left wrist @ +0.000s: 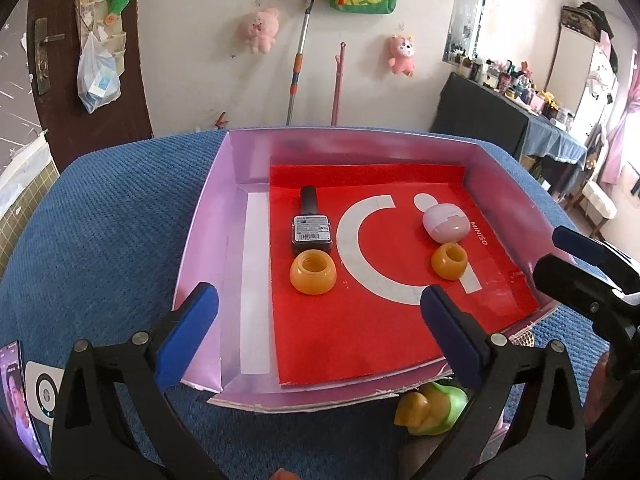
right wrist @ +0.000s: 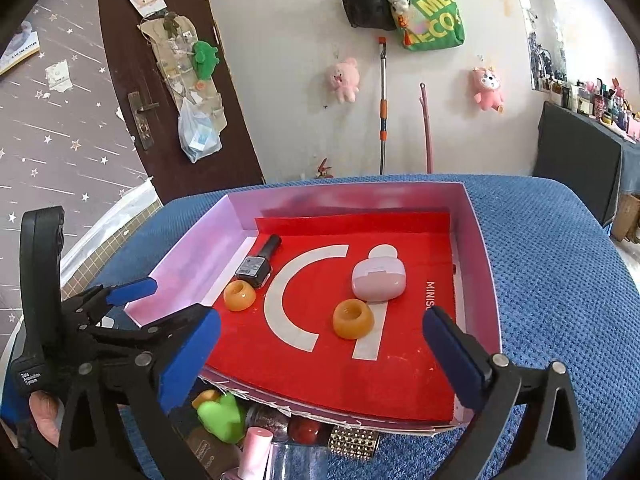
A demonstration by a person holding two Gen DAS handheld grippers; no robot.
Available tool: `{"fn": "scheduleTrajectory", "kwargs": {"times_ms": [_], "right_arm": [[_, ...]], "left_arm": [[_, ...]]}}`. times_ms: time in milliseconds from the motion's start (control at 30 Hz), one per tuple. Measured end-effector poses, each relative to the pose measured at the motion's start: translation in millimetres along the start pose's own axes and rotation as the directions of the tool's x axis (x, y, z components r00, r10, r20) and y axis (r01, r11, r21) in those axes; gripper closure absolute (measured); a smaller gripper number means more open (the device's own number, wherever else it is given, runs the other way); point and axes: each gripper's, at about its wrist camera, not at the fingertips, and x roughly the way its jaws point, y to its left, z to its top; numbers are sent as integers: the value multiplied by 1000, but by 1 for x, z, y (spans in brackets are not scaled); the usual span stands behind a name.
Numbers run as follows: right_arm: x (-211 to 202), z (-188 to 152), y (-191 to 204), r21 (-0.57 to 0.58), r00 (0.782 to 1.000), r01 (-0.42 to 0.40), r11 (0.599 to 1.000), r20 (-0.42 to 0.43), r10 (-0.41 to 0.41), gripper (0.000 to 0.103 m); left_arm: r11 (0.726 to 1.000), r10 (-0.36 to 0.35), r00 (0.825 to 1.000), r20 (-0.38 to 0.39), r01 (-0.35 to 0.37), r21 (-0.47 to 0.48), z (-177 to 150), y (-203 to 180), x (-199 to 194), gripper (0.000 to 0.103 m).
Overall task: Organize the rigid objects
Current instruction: 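Withdraw both open grippers out of the box toward the remaining items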
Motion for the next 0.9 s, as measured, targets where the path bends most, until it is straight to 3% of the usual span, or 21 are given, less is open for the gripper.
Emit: {"fn": "scheduleTrajectory", "kwargs": {"times_ms": [533, 900], "right_arm": [[-32, -12, 15, -45, 991, 25, 999, 129, -19, 0], [-47, -20, 17, -48, 985, 28, 998, 173, -20, 0]], "left_arm": [[1000, 11, 1000, 29, -11, -3, -10, -1, -20, 0], [999, 22, 998, 54, -23, 28, -20, -10, -35, 0]]}}
